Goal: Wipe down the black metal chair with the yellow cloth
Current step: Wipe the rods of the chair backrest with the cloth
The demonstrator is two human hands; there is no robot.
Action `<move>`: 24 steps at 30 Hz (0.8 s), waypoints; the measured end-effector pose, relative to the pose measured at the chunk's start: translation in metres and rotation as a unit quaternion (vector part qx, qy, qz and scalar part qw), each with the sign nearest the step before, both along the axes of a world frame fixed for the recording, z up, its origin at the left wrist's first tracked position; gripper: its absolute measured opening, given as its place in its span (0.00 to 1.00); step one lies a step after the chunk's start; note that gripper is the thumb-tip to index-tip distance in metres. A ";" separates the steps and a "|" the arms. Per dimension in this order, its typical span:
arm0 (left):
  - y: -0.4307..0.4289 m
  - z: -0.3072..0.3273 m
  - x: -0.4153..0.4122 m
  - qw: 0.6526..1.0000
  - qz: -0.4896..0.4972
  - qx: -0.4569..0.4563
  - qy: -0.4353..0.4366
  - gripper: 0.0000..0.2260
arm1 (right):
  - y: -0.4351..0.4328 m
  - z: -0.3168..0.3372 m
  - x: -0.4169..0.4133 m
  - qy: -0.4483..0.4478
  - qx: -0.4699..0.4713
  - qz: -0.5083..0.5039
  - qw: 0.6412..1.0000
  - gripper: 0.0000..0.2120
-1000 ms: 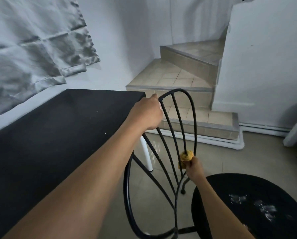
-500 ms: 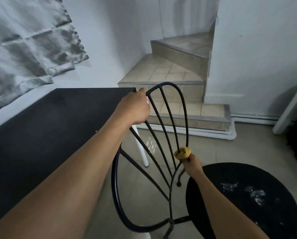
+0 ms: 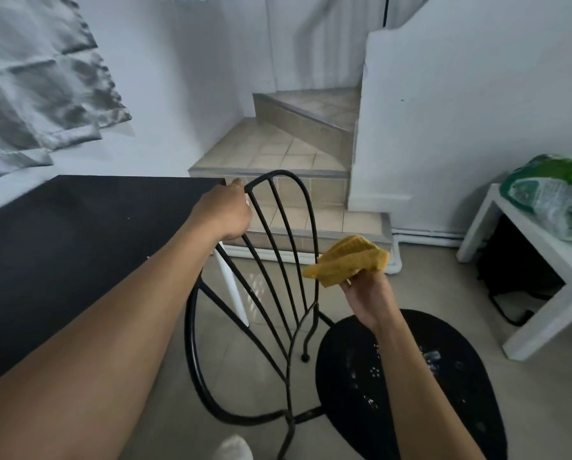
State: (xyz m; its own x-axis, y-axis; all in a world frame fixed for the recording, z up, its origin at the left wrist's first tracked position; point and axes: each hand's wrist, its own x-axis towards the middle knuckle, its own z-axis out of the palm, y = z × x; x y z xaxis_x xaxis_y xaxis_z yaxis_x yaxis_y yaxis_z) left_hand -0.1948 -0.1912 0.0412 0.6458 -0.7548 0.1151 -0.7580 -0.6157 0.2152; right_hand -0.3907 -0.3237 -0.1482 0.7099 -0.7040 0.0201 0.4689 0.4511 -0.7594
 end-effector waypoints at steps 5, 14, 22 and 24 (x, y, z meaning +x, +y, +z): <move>0.000 -0.001 0.002 1.000 0.003 0.002 0.001 0.14 | 0.015 0.019 -0.002 -0.006 0.088 -0.057 0.994 0.39; 0.001 -0.003 0.004 1.000 0.004 -0.009 0.009 0.11 | 0.027 0.026 0.047 0.053 0.275 -0.162 0.946 0.23; 0.000 -0.006 0.007 0.999 0.004 -0.024 0.036 0.13 | 0.040 0.074 0.131 0.100 0.098 -0.179 0.974 0.23; 0.001 -0.006 0.007 0.998 0.008 -0.034 0.044 0.15 | 0.057 0.086 0.150 0.116 -0.045 -0.201 0.972 0.25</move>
